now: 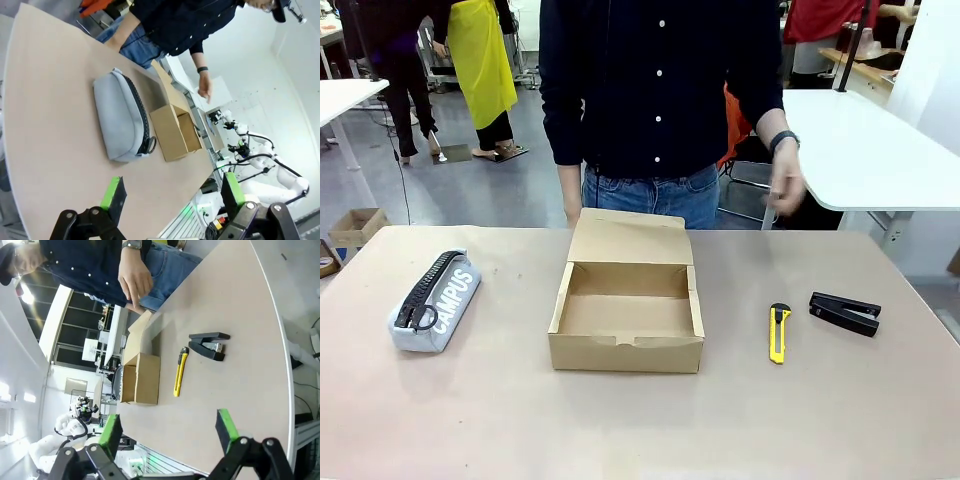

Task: Pack the item into the box.
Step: Pick up the item indicated by the person and place it inside the Mailer Box.

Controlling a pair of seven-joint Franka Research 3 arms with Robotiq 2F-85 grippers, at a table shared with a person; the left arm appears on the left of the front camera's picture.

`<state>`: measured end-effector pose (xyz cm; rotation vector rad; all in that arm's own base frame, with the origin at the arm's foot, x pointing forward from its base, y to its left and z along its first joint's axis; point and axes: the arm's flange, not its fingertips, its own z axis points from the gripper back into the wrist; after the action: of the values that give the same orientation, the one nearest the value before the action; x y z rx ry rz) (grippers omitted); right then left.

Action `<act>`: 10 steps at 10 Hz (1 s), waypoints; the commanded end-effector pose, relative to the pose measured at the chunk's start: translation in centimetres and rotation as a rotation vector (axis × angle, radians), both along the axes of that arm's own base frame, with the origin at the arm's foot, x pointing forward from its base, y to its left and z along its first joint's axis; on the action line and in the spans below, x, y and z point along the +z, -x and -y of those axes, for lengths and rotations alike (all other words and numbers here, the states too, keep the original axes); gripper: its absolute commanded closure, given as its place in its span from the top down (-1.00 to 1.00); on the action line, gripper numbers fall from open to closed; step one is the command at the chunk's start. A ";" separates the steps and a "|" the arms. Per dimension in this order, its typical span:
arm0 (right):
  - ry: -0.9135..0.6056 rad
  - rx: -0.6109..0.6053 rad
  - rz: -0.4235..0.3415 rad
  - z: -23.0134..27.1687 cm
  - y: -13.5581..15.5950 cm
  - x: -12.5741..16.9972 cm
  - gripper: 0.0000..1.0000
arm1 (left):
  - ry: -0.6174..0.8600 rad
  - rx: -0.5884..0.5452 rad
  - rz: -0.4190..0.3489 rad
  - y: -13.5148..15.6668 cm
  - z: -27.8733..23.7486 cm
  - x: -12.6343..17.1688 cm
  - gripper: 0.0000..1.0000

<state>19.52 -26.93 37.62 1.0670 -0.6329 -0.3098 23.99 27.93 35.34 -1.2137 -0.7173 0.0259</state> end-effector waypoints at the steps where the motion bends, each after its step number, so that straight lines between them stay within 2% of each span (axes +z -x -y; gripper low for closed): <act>1: 0.009 -0.004 0.032 -0.2 0.6 0.5 1.00 | -0.014 0.002 0.033 0.1 -0.2 0.6 1.00; 8: 0.009 -0.004 0.032 -0.2 0.6 0.5 1.00 | -0.014 0.002 0.033 0.1 -0.2 0.6 1.00; 9: 0.004 -0.005 -0.003 0.0 0.7 0.3 1.00 | -0.014 0.002 0.033 0.1 -0.2 0.6 1.00; 10: 0.170 0.149 -0.003 -1.8 -1.4 1.5 1.00 | -0.014 0.002 0.033 0.1 -0.2 0.6 1.00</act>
<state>19.51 -26.29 38.09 1.0284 -0.5977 -0.2632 23.87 27.89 35.91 -1.1918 -0.7116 0.0216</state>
